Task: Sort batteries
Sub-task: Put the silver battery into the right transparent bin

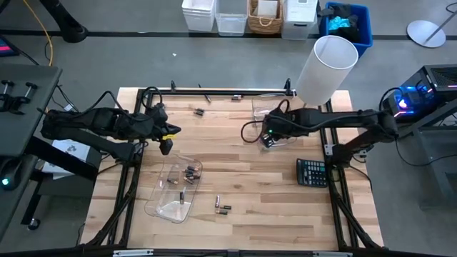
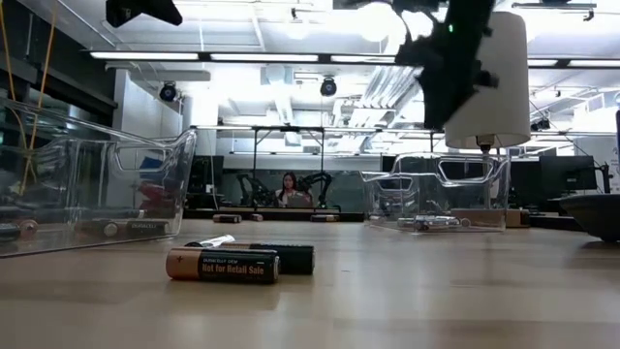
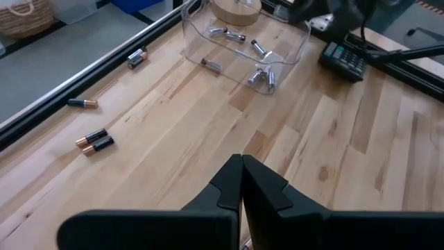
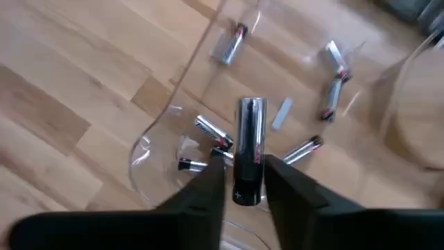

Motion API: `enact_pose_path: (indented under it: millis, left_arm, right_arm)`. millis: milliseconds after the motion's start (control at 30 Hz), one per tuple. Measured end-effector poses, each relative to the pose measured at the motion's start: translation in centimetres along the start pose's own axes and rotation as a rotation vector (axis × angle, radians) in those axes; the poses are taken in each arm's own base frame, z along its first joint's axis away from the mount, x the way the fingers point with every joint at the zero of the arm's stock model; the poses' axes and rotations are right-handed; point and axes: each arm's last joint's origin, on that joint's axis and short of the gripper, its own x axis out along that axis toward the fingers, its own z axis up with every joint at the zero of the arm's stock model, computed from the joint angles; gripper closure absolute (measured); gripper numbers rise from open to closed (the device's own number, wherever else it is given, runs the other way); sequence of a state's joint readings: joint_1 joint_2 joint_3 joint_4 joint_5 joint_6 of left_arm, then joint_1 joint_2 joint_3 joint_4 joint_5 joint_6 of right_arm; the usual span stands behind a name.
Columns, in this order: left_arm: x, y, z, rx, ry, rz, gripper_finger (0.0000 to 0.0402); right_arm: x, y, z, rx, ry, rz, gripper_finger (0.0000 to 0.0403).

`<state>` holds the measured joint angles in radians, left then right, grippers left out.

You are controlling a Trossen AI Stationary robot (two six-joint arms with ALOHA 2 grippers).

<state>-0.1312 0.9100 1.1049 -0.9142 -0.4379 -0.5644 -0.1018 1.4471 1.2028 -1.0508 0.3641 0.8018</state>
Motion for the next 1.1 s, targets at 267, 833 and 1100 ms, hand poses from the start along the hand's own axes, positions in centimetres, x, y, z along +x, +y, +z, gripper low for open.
enact_pose_path:
  millis: [267, 833, 1100]
  left_arm:
    - [1.7, -0.8, -0.1, 0.015, 0.039, 0.045, 0.0401]
    - [4.4, -2.4, -0.4, -0.194, 0.144, 0.033, 0.0402]
    - [4.0, -2.6, 0.3, -0.221, 0.072, -0.028, 0.0402]
  right_arm:
    - [2.0, -0.1, -0.4, -0.054, 0.005, 0.062, 0.0174]
    - [0.8, 17.2, -7.5, -1.141, -0.322, 0.861, 0.0152]
    - [5.2, 23.5, -7.5, -1.520, -0.244, 0.690, 0.0151]
